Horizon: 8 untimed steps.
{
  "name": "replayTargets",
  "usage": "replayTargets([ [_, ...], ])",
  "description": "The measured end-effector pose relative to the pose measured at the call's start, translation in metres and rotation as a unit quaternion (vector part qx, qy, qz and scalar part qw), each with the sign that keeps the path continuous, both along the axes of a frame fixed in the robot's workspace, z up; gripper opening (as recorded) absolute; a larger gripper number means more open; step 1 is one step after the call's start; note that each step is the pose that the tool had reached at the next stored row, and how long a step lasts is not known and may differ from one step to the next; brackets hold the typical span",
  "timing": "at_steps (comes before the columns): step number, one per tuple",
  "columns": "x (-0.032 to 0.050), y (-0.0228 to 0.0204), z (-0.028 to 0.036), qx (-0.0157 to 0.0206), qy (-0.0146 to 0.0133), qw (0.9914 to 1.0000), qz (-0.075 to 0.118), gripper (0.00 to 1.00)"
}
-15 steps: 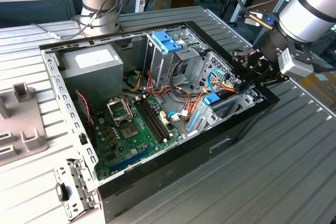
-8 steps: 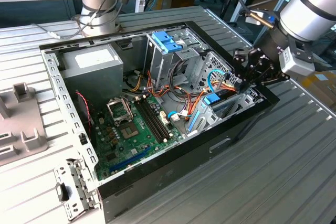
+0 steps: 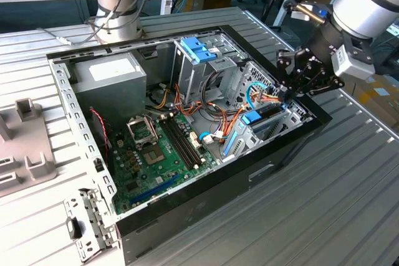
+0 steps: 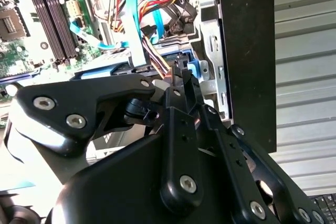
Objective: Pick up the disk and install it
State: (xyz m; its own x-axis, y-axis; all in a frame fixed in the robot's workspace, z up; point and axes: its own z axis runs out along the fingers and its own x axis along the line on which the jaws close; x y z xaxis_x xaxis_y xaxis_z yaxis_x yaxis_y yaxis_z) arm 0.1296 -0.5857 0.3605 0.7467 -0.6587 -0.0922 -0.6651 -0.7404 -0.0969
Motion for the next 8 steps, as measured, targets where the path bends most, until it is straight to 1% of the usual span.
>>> replayTargets([
  [3,-0.0016,0.0034,0.0012,0.0,-0.0002,1.0,0.0,0.19],
  [6,-0.0051,0.0042,0.0011,0.0,-0.0002,1.0,0.0,0.19],
  [7,-0.0078,0.0048,0.0011,0.0,-0.0002,0.99999,-0.003,0.19],
  [8,-0.0086,0.0048,0.001,0.0,-0.0002,0.99991,-0.013,0.19],
])
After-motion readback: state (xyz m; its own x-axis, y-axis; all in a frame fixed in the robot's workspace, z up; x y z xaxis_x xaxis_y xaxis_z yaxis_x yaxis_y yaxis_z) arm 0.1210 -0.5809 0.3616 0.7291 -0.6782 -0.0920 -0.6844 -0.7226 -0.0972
